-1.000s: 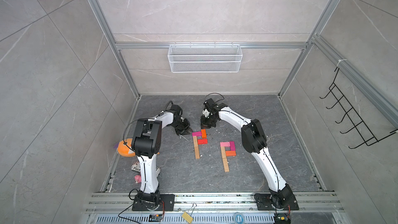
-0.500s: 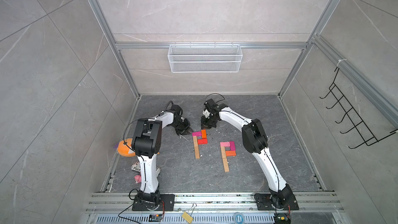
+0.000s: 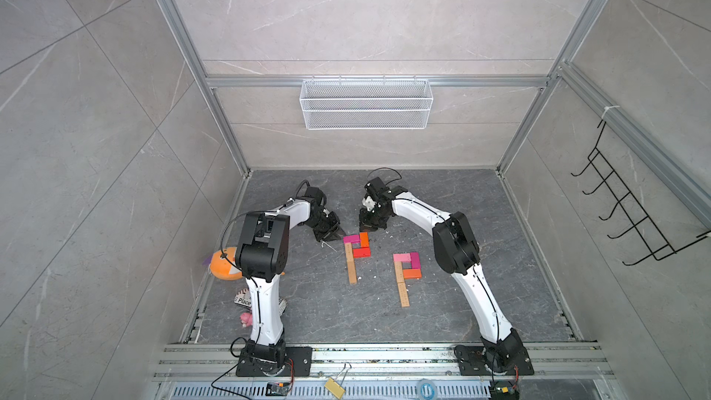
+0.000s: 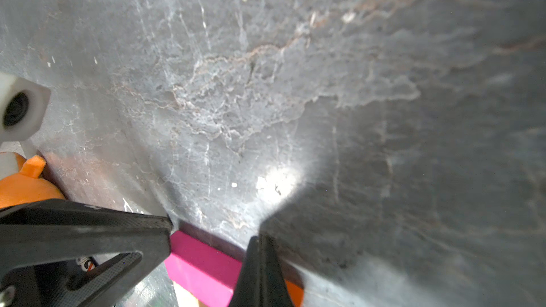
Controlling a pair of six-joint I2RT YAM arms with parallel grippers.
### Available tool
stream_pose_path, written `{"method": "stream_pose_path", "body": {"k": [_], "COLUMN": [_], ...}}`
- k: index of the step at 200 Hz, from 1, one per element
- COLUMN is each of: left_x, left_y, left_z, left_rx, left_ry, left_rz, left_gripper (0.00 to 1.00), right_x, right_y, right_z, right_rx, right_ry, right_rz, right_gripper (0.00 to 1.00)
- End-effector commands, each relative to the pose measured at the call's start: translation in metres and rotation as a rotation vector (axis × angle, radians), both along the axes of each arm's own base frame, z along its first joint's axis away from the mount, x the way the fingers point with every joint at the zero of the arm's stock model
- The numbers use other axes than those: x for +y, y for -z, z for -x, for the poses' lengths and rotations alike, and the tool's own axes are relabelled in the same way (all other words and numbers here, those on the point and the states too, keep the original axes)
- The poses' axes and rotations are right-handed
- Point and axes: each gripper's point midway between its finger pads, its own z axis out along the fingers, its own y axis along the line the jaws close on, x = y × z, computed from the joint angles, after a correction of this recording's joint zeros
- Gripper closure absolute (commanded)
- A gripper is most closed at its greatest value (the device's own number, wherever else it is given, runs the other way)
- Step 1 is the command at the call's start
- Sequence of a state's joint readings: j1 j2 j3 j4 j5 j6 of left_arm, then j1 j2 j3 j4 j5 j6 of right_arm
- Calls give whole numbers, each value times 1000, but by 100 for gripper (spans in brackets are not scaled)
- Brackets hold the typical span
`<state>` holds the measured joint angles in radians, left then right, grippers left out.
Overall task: Assemble the letter p with building blocks
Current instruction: Adjust the building block at the center of the board.
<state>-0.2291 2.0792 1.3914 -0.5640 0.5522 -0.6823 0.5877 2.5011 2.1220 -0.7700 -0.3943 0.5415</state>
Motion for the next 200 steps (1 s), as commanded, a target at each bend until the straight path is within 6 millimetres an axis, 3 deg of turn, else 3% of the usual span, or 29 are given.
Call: {"method": "stream_pose_path", "body": {"k": [1, 99, 115, 121, 200], "left_x": [8, 8, 8, 8, 2], "left_y": [25, 24, 21, 20, -4], "left_z": [12, 12, 10, 9, -12], "left_rx": [77, 74, 68, 66, 15], "left_ry": [-20, -19, -22, -22, -48], "left_rz": [-56, -54, -50, -50, 37], "left_gripper": [72, 72, 72, 72, 71], "right_x": [-24, -20, -18, -20, -19], "right_y": [47, 48, 41, 53, 53], "right_z": [35, 32, 29, 30, 27], "right_rx": [133, 131, 122, 142, 147], "right_ry": [-4, -4, 0, 2, 5], "right_rz": [151, 143, 137, 154, 164], "right_gripper": [95, 94, 94, 94, 93]}}
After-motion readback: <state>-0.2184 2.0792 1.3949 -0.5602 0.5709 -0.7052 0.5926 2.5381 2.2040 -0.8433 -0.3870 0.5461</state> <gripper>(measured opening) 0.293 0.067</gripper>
